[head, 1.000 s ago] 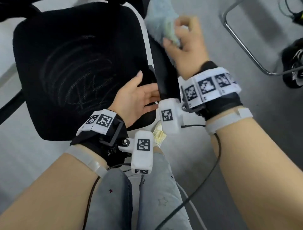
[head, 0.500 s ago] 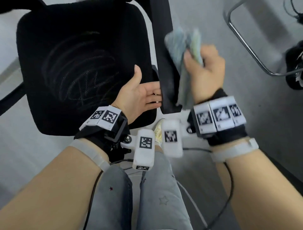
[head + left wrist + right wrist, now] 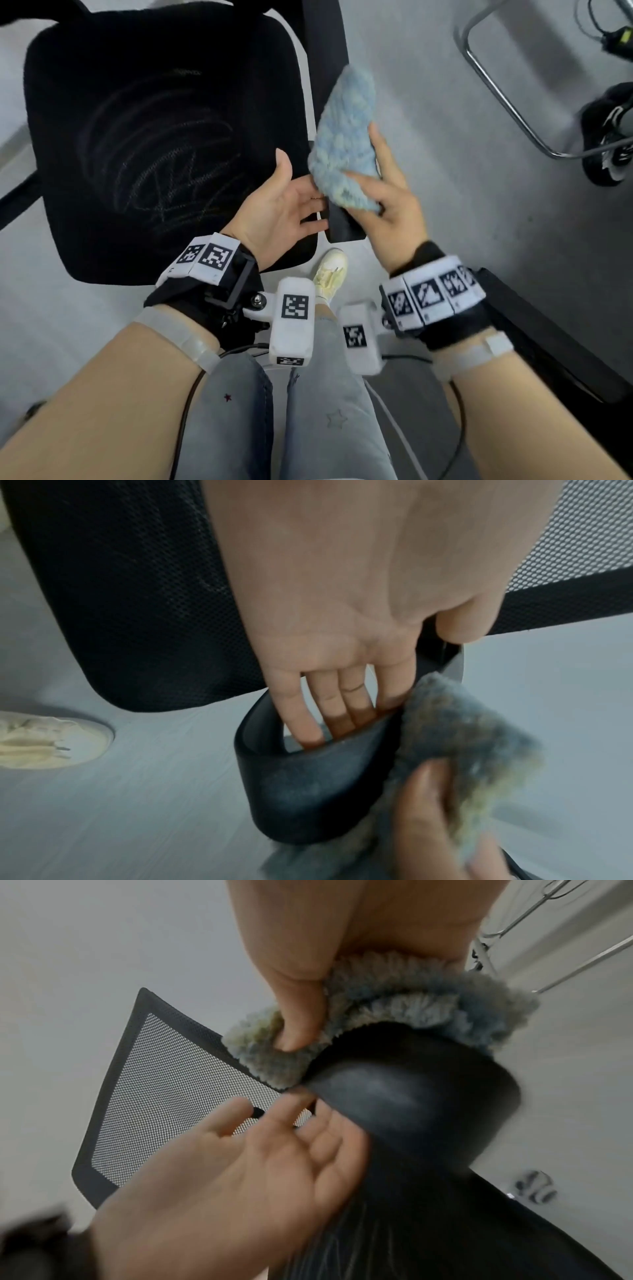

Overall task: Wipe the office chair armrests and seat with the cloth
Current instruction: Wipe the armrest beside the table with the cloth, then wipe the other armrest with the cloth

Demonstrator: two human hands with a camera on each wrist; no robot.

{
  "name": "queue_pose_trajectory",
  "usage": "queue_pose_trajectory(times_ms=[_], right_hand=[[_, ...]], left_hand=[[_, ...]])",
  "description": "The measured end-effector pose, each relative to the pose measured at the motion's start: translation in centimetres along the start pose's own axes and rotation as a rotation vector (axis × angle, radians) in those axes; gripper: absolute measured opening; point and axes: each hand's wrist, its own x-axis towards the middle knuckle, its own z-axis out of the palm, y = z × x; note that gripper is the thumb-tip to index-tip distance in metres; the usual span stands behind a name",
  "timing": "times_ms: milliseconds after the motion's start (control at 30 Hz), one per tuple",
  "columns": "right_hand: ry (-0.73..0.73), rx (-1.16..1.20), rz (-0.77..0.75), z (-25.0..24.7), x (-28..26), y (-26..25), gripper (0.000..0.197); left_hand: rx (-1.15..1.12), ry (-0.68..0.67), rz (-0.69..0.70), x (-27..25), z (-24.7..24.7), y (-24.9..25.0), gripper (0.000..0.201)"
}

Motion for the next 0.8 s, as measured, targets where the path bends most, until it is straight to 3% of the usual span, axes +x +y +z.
queue_pose_trajectory(times_ms=[100,267,400,500,600,700,800], right_hand=[[0.07,0.07,0.006,0.8,-3.3,1.5,0.04],[0.229,-0.049,0.006,1.9,-6.0,4.2,0.054],[0.267,-0.053,0.234,2.9,-7.5,4.6,0.062],[0.313,0.078,0.419,3.5,-7.9,4.4,0.047],[0.273,0.236,0.584,4.6,-8.1,4.3,0.019],[0.198,0.387,0.717,6.7,-7.7,3.4,0.021],[0.044,0.407,0.74,9.8,-6.4,1.6,0.016]], left_hand=[[-0.019,-0.013,0.015,-0.1,0.3,0.1,0.084],[-0.003,-0.014,0.02,-0.2,0.8,0.4,0.081],[0.012,-0.033,0.039,-0.3,1.0,0.8,0.078],[0.055,-0.041,0.037,-0.6,0.5,0.8,0.075],[0.066,-0.03,0.039,-1.7,-0.4,0.8,0.071],[0.051,0.056,0.069,-3.8,-1.9,0.8,0.064],[0.087,0.162,0.121,-6.6,-4.5,1.4,0.057]])
